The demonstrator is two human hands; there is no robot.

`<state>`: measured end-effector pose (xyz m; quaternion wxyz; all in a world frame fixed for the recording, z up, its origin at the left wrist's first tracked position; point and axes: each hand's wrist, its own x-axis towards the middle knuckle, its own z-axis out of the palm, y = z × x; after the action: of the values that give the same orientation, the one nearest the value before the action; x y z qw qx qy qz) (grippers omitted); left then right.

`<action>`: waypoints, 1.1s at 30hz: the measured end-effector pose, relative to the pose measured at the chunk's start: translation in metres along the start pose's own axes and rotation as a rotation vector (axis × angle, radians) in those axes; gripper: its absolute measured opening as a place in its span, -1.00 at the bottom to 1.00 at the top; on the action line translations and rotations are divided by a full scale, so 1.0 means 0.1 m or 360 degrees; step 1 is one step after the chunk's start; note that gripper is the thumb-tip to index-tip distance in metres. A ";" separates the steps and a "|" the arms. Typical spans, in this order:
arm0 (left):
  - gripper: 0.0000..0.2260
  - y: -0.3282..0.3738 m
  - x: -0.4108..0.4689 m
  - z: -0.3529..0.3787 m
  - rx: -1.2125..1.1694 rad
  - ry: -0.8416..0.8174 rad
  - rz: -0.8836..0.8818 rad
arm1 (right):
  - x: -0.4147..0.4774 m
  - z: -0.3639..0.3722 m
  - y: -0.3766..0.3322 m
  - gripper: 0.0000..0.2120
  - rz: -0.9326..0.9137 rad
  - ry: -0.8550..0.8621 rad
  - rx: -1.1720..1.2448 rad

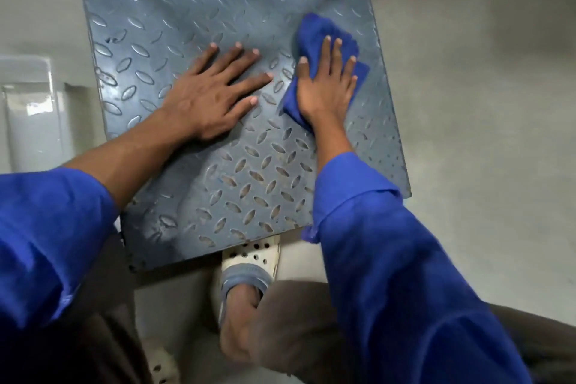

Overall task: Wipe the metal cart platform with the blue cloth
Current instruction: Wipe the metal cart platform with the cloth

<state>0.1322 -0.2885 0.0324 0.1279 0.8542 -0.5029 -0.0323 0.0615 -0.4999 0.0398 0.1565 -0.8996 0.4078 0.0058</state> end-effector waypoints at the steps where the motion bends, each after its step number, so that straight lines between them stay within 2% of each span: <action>1: -0.46 -0.05 -0.04 -0.03 -0.0003 0.0020 -0.0038 | -0.31 0.10 -0.13 -0.34 -0.0102 0.0021 -0.0009; 3: -0.47 -0.17 -0.12 -0.10 -0.0009 0.0044 -0.0098 | -1.05 0.25 -0.21 -0.35 -0.0175 0.0117 -0.0041; 5: -0.45 -0.27 -0.19 -0.16 -0.0013 0.0038 -0.0140 | -1.50 0.32 -0.10 -0.36 -0.0121 0.0133 -0.0035; 9: -0.45 -0.35 -0.31 -0.22 0.0026 -0.0030 -0.0153 | -0.96 0.19 0.23 -0.33 0.0185 0.0146 -0.0052; 12: -0.45 -0.39 -0.45 -0.20 0.0053 -0.0018 -0.0151 | -0.46 0.12 0.10 -0.34 0.0306 0.0127 -0.0014; 14: -0.45 -0.40 -0.52 -0.19 0.0068 0.0028 -0.0158 | -0.54 0.24 -0.24 -0.34 0.0086 0.0131 -0.0056; 17: -0.45 -0.41 -0.57 -0.18 0.0065 0.0082 -0.0186 | -1.22 0.48 -0.59 -0.36 -0.0304 0.0142 -0.0080; 20: -0.46 -0.43 -0.60 -0.17 0.0076 0.0122 -0.0200 | -1.70 0.49 -0.37 -0.35 -0.0338 0.0106 -0.0049; 22: -0.45 -0.43 -0.60 -0.19 0.0058 0.0079 -0.0214 | -1.55 0.39 -0.11 -0.34 -0.0263 0.0097 -0.0075; 26: -0.40 -0.36 -0.61 -0.19 0.0034 0.0004 -0.0299 | -0.57 0.11 0.12 -0.32 -0.0010 0.0152 -0.0097; 27: -0.40 -0.31 -0.62 -0.17 0.0026 0.0017 -0.0334 | -0.33 0.06 0.13 -0.31 -0.0059 0.0127 -0.0107; 29: -0.41 -0.20 -0.64 -0.10 0.0016 0.0073 -0.0419 | -0.01 -0.04 0.13 -0.29 -0.0388 0.0014 -0.0208; 33: -0.41 0.10 -0.60 0.06 -0.0002 0.0160 -0.0653 | -0.12 -0.12 0.24 -0.31 -0.1580 -0.0279 -0.0514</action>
<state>0.0934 -0.2421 0.0246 0.1440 0.9392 -0.3114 -0.0152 0.0344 -0.5088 0.0462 0.0335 -0.9932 -0.0881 0.0690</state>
